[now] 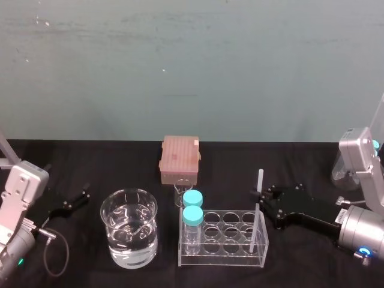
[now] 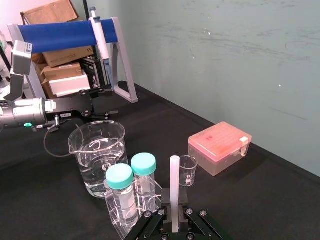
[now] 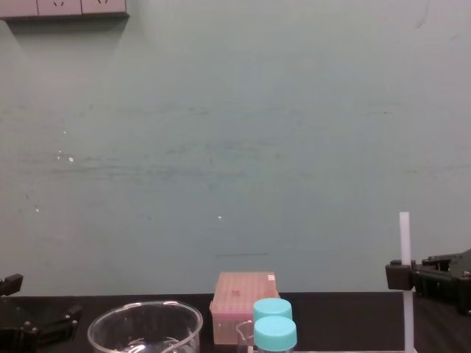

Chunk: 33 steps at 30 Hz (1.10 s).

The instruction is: Pick up the stirring rod with one hand, then place it down.

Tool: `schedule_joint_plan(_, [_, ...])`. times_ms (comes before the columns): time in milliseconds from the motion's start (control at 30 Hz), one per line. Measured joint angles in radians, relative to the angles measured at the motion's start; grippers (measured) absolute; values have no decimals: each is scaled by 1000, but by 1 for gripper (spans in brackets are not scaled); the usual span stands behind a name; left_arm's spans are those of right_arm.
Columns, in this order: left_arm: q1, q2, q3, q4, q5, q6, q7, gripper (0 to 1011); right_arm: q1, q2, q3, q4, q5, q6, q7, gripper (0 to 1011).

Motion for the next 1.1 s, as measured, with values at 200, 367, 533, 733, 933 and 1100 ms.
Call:
schedule_joint_plan(200, [0,0,0,0,0,0,0,1005,-1,-3,0,4,1,1,0,72])
schedule_joint_plan(367, [0,0,0,0,0,0,0,1005,-1,-4,-1,7,2,2,1,72])
schedule_joint_plan(533, [0,0,0,0,0,0,0,1005,-1,-4,-3,10,1,2,3,72])
schedule_joint_plan(733, [0,0,0,0,0,0,0,1005,0,-6,-6,11,1,6,4,72])
schedule_joint_plan(933, [0,0,0,0,0,0,0,1005,0,-6,-8,12,2,8,6,72])
schedule_joint_plan(1100, [0,0,0,0,0,0,0,1005,-2,-5,-8,13,2,8,6,72])
